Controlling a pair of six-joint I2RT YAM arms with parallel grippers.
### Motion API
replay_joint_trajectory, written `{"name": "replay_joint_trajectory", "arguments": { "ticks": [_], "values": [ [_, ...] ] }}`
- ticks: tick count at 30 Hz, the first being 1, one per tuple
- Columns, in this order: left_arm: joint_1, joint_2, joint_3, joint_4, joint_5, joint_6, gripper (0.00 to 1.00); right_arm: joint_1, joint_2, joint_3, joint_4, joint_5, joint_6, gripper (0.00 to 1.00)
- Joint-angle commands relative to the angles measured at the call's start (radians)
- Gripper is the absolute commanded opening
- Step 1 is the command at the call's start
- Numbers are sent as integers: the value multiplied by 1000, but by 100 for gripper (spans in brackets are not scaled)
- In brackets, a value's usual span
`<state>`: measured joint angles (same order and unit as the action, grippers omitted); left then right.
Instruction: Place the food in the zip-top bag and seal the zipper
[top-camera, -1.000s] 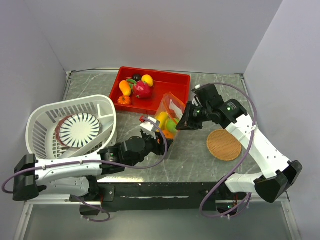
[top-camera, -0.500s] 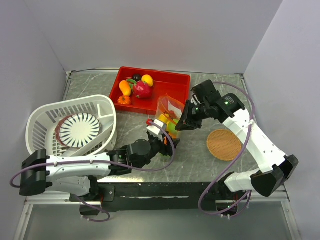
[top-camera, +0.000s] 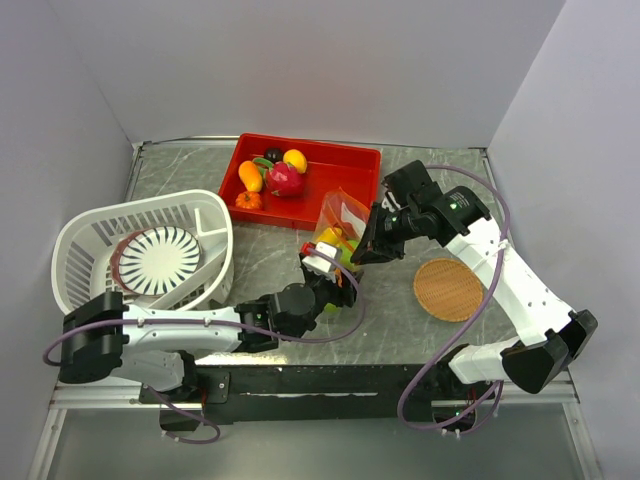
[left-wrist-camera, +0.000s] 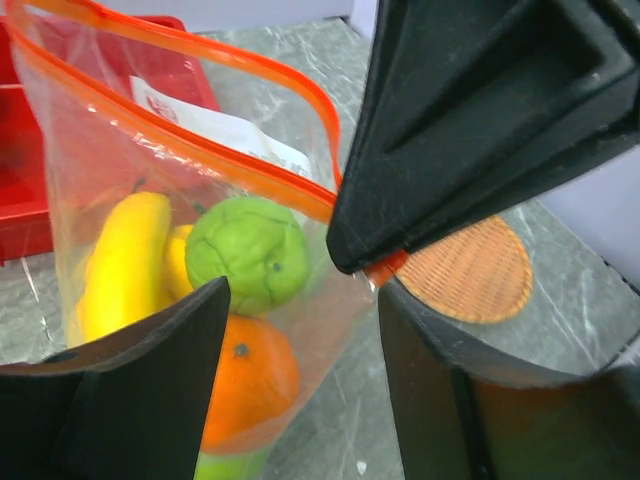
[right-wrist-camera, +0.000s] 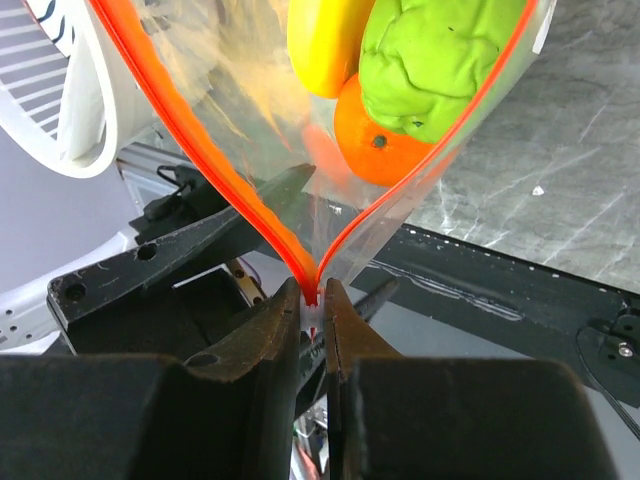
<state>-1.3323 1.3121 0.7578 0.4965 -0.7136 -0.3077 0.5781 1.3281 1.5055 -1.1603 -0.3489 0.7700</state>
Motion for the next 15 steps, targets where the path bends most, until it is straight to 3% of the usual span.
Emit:
{"name": "replay_joint_trajectory", "arguments": {
  "ticks": [1,8,14,15],
  "values": [
    [-13,13,26,138,-72,42,61,8,-10,33,-12,-6,15,0],
    [-19,26,18,206,-44,108,52,8,-9,22,-10,-4,40,0],
    [-30,19,-12,255,37,142,17,8,-7,24,-6,10,52,0],
    [-28,13,-15,255,43,144,6,8,-7,21,-6,16,54,0]
  ]
}}
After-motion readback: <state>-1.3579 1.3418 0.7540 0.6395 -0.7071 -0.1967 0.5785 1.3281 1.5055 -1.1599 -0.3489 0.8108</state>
